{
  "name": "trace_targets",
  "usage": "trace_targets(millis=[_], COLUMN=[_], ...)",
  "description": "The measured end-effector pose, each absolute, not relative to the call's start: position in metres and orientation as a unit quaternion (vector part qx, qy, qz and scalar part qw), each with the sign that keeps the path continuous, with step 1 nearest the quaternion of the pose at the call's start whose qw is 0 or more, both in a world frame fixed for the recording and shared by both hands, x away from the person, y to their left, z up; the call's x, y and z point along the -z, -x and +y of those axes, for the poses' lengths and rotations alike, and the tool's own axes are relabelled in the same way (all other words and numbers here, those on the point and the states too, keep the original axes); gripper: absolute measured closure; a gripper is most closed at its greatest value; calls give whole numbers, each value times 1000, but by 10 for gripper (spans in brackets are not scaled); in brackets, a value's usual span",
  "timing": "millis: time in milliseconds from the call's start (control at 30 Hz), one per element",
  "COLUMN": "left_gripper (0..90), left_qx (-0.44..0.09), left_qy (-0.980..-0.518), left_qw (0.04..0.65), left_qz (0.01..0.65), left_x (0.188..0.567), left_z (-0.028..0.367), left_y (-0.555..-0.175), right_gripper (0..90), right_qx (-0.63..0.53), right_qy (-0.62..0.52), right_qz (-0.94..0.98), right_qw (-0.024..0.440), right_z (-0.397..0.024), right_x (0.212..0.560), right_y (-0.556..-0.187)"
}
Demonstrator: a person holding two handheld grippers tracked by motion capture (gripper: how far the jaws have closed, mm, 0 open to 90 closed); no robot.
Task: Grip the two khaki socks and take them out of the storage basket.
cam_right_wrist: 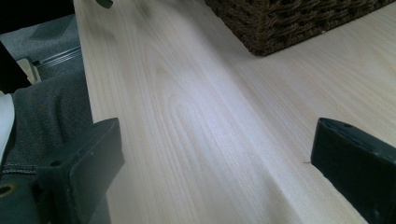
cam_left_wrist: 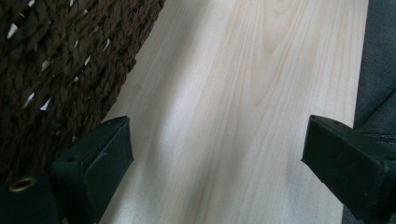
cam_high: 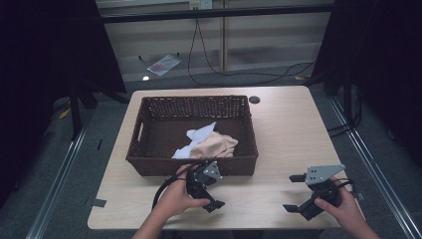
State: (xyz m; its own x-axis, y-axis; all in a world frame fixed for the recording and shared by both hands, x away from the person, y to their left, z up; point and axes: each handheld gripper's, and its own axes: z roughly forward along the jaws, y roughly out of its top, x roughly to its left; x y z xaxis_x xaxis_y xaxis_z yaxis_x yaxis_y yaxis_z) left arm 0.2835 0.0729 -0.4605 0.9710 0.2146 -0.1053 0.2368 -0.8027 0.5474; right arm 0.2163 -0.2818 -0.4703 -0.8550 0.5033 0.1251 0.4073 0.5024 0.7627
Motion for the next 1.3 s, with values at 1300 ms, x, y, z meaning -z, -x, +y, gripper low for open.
trace_targets(millis=[1300], left_gripper=[106], left_qx=[89], left_qy=[-951], left_qw=[268], left_qz=[125], left_x=[397], left_z=[73], left_y=[-307], right_gripper=[23], right_qx=[-423], right_qy=[-266], right_qz=[864], right_qw=[58], right_z=[-282], right_x=[471], right_y=[-217])
